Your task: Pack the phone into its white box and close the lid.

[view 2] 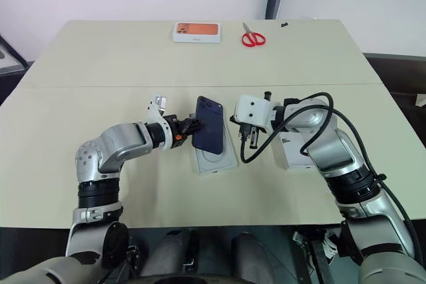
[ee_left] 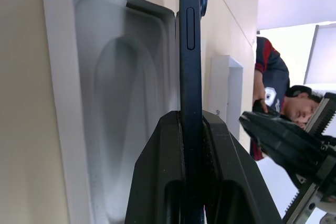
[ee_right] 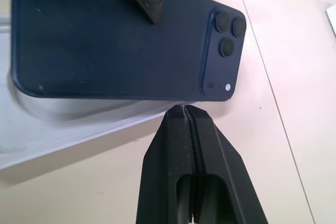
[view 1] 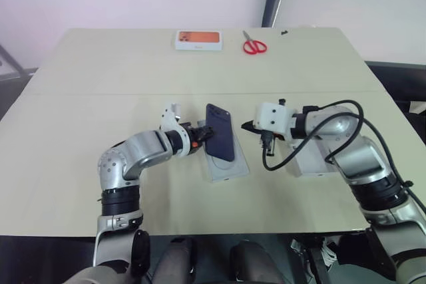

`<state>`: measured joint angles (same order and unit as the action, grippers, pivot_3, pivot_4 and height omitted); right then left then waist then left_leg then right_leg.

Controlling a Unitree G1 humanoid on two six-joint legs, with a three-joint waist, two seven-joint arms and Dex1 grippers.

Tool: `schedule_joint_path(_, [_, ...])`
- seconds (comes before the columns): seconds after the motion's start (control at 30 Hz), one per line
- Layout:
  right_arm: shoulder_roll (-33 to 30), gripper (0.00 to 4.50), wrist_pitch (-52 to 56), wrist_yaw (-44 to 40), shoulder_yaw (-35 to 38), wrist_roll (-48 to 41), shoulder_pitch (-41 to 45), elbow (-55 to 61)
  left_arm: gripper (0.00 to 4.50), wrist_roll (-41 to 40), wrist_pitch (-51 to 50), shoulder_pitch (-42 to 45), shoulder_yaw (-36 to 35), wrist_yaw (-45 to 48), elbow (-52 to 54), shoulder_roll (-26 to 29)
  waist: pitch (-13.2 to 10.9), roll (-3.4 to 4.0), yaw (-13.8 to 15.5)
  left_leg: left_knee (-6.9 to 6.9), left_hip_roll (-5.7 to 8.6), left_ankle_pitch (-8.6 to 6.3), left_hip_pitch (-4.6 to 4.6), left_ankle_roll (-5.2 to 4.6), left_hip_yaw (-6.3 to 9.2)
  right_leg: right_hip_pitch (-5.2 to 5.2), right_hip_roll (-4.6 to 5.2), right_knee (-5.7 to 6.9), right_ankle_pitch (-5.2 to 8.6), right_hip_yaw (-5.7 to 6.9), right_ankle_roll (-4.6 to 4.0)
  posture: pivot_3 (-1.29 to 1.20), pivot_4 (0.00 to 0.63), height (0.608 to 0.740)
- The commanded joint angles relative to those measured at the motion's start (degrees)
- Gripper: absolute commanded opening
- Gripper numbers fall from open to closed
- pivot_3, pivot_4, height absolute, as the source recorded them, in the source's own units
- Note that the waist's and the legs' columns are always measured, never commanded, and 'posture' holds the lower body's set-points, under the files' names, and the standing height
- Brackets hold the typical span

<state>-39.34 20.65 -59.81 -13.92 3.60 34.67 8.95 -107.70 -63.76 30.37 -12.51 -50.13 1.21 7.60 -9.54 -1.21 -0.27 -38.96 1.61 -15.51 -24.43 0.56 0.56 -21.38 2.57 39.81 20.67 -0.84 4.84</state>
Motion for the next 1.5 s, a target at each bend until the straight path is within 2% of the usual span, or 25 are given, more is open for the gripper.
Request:
schedule_joint_path(0.03, [-0.53, 0.0, -1.3, 0.76, 1.3, -0.54, 0.64, -0.02, 0.03, -3.71, 2.96, -0.82, 3.63, -0.03, 2.94, 2.02, 0.0, 0.0, -0.07, 0.0, 0.0, 0.0, 0.0, 0.0, 0.0, 0.0, 0.0, 0.0, 0.0, 0.0, 0.0, 0.0, 0.15, 0.74])
schedule_joint_path(0.1, [-0.41, 0.0, -1.63, 0.86, 1.11, -0.49, 0.83, -0.46, 0.03, -4.69, 4.42, -1.26, 5.06, 0.36, 3.74, 3.44, 0.0, 0.0, -0.2, 0.01, 0.0, 0.0, 0.0, 0.0, 0.0, -0.01, 0.0, 0.0, 0.0, 0.0, 0.0, 0.0, 0.15, 0.74])
schedule_joint_path(0.33, [-0.18, 0.0, -2.66, 0.97, 0.76, -0.37, 1.12, -1.6, 3.25, -5.3, 6.83, -2.42, 7.62, 3.3, 5.91, 7.88, 0.0, 0.0, -0.24, 0.01, 0.0, 0.0, 0.0, 0.0, 0.01, 0.01, 0.0, -0.02, 0.0, 0.01, 0.0, 0.0, 0.15, 0.74])
schedule_joint_path(0.53, [0.09, 0.0, -2.96, 1.12, 0.69, -0.39, 1.2, -1.96, 3.25, -5.3, 5.52, -4.13, 7.97, 8.91, 8.74, 14.98, 0.0, 0.01, -0.33, 0.02, 0.0, 0.0, 0.0, -0.01, 0.02, 0.01, -0.01, -0.05, 0.0, 0.02, 0.0, 0.0, 0.15, 0.74])
schedule_joint_path(0.67, [0.41, 0.0, -3.16, 1.47, 0.64, -0.34, 1.42, -2.79, 3.25, -5.27, 3.01, -5.57, 7.28, 16.56, 11.77, 23.44, -0.01, 0.03, -0.39, 0.07, 0.0, 0.01, 0.01, -0.01, 0.03, 0.01, -0.01, -0.06, 0.01, 0.02, -0.01, 0.0, 0.15, 0.74])
schedule_joint_path(0.73, [0.66, 0.0, -3.22, 1.84, 0.39, -0.05, 1.86, -3.59, 3.25, -2.35, 2.25, -6.0, 6.11, 21.43, 11.92, 27.59, -0.01, 0.04, -0.32, 0.07, 0.0, 0.0, 0.01, 0.0, 0.03, 0.02, -0.01, -0.08, 0.01, 0.02, -0.01, 0.0, 0.15, 0.74])
schedule_joint_path(0.87, [1.24, 0.0, -3.47, 2.25, -0.14, 0.28, 2.86, -4.76, 3.25, 10.24, 1.3, -6.19, 5.16, 33.73, 11.92, 35.29, -0.03, 0.09, -0.4, 0.12, 0.0, 0.01, 0.02, -0.01, 0.03, 0.04, -0.02, -0.16, 0.01, 0.03, -0.02, 0.0, 0.15, 0.74])
schedule_joint_path(1.0, [5.17, 0.0, -3.44, 6.17, -2.32, 3.16, 7.63, -9.74, 3.25, 29.42, 4.54, -8.83, 8.37, 50.05, 13.54, 43.28, -0.06, 0.15, -0.76, 0.22, 0.01, 0.01, 0.03, -0.01, 0.01, 0.04, -0.03, -0.24, 0.01, 0.01, -0.03, 0.0, 0.15, 0.74])
schedule_joint_path(1.17, [10.74, 0.0, -5.64, 10.8, -5.27, 7.29, 14.39, -21.33, 3.25, 46.08, 11.13, -14.1, 13.39, 68.03, 18.22, 48.38, -0.07, 0.17, -0.57, 0.64, 0.02, 0.08, 0.05, 0.08, -0.03, -0.07, -0.03, -0.43, 0.01, -0.02, -0.04, 0.0, 0.15, 0.74])
schedule_joint_path(1.33, [15.26, 0.0, -9.13, 13.93, -7.0, 9.79, 18.84, -31.83, 3.25, 55.93, 16.83, -19.2, 14.65, 79.1, 21.55, 49.82, -0.08, 0.19, -0.74, 0.74, 0.02, 0.08, 0.04, 0.09, -0.04, -0.1, -0.01, -0.5, 0.01, -0.01, -0.04, 0.0, 0.15, 0.74])
schedule_joint_path(1.5, [18.28, 0.0, -13.85, 13.41, -8.69, 10.88, 21.53, -38.88, 3.25, 59.14, 19.4, -23.82, 12.04, 86.4, 24.68, 49.84, -0.09, 0.21, -0.93, 0.75, 0.01, 0.08, 0.05, 0.09, -0.04, -0.12, 0.0, -0.47, 0.01, -0.01, -0.05, 0.0, 0.15, 0.74])
